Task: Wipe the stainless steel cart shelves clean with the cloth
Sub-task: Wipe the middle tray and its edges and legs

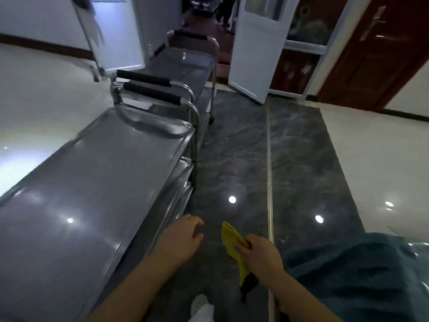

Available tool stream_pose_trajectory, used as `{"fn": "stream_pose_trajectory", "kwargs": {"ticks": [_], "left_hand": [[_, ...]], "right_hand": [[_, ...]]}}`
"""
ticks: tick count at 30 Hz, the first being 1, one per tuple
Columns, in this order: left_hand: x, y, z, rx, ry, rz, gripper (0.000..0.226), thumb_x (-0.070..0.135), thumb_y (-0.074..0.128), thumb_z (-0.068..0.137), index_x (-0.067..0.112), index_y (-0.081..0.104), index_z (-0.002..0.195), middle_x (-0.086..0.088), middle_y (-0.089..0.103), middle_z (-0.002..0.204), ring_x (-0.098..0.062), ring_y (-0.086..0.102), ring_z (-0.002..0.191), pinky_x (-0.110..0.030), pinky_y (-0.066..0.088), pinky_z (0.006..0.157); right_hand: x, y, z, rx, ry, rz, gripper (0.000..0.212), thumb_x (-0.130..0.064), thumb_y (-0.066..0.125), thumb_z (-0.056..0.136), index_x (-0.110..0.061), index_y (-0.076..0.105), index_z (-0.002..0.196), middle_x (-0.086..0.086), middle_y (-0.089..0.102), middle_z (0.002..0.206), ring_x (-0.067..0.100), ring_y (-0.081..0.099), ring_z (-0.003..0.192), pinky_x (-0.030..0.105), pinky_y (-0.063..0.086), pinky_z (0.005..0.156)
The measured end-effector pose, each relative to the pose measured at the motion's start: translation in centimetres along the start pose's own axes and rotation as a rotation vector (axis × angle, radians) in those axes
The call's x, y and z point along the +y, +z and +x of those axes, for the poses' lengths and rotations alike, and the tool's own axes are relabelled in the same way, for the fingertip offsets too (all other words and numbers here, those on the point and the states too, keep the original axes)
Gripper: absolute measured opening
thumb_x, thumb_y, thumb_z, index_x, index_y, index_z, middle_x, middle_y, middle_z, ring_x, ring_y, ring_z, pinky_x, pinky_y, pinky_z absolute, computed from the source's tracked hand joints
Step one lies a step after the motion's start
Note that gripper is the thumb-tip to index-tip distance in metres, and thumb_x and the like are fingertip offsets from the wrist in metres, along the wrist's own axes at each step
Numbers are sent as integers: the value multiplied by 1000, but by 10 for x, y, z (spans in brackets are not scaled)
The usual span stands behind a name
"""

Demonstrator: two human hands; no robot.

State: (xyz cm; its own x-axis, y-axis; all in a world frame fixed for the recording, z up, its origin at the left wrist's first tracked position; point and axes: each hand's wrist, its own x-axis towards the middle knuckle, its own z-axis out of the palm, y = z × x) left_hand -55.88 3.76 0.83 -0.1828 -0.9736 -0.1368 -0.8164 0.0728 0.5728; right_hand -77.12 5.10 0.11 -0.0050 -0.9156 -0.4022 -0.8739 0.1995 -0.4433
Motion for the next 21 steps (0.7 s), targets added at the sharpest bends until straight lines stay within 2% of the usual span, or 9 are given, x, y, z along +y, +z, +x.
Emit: {"fn": "stream_pose_trajectory", "kwargs": {"ticks": [5, 9, 13, 21], "left_hand": [[-27, -13, 56, 93, -150, 3, 23, 28, 55, 90, 24, 59, 113, 6, 56, 114, -11, 53, 105, -25, 43, 87], [-40, -25, 93, 142, -236, -19, 24, 30, 53, 91, 26, 60, 113, 8, 58, 113, -9, 54, 101, -24, 44, 87], [-48, -35, 120, 161, -309, -15, 25, 32, 53, 91, 26, 60, 115, 8, 57, 113, -9, 53, 101, -22, 42, 87], [-58, -20, 168, 254, -570, -65, 24, 31, 51, 93, 27, 58, 115, 10, 55, 114, -9, 53, 104, -21, 41, 86]], "right_hand": [[-24, -6, 93, -51, -72, 46, 35, -43, 57, 90, -16, 48, 69, -6, 48, 63, 7, 45, 58, 25, 30, 52], [-50, -21, 147, -66, -127, 99, 41, -35, 60, 90, -18, 37, 60, -6, 40, 57, 7, 38, 53, 24, 27, 49], [-69, -39, 195, -110, -180, 65, 41, -31, 61, 90, -18, 37, 59, -6, 39, 56, 5, 36, 51, 21, 28, 46], [-82, -39, 314, -349, -227, 50, 34, -26, 60, 91, -17, 43, 63, -4, 43, 60, 7, 40, 55, 24, 32, 53]]}}
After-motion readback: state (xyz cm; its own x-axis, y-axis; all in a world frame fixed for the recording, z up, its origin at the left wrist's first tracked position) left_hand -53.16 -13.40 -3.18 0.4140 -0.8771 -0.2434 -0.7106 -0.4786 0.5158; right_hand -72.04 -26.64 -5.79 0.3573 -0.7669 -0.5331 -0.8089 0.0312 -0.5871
